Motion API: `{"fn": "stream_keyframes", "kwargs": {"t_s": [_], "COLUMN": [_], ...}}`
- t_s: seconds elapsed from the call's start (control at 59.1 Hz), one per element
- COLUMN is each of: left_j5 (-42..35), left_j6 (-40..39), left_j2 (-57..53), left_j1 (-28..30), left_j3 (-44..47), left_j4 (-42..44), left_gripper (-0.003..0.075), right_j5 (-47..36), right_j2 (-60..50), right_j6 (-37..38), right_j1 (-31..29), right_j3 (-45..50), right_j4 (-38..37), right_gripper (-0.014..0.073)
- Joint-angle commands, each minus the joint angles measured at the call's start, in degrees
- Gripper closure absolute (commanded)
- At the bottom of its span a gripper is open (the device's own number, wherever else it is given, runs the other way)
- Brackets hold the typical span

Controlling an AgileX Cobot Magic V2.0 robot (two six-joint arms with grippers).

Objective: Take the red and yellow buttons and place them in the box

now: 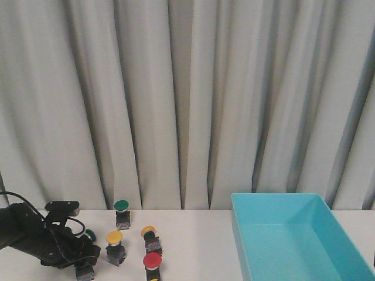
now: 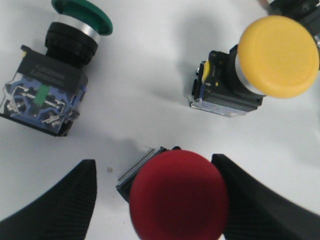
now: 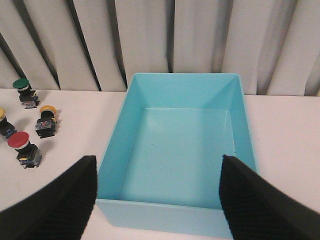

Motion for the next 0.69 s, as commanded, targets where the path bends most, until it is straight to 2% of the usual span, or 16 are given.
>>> {"fn": "stream_keyframes", "kwargs": {"t_s": [0.0, 0.22, 0.406, 0.677], "left_j5": [-2.1, -2.1, -2.1, 1.0], "left_j6": [-0.2, -0.2, -0.2, -0.4], "left_j2": [-3.2, -3.2, -3.3, -4.1], "left_j1": [-0.3, -0.3, -0.3, -0.3], "left_j3": [-1.6, -1.6, -1.6, -1.6], "left_j4": [-2.0, -4.2, -4.4, -4.4], "left_gripper": [0.0292, 0.0428, 0.0582, 0.0694], "right_j5": [-3.8, -3.8, -3.8, -3.8], "right_j2": [0.4, 0.4, 0.4, 0.4], "right_j6": [-0.3, -0.3, -0.3, -0.3], "right_j1": [-0.2, -0.2, -0.2, -0.2], "right_j3": [-2.0, -2.0, -2.0, -2.0], "right_j4": [0.2, 0.2, 0.2, 1.2], "right_gripper": [0.0082, 0.0082, 0.0082, 0.0084]}}
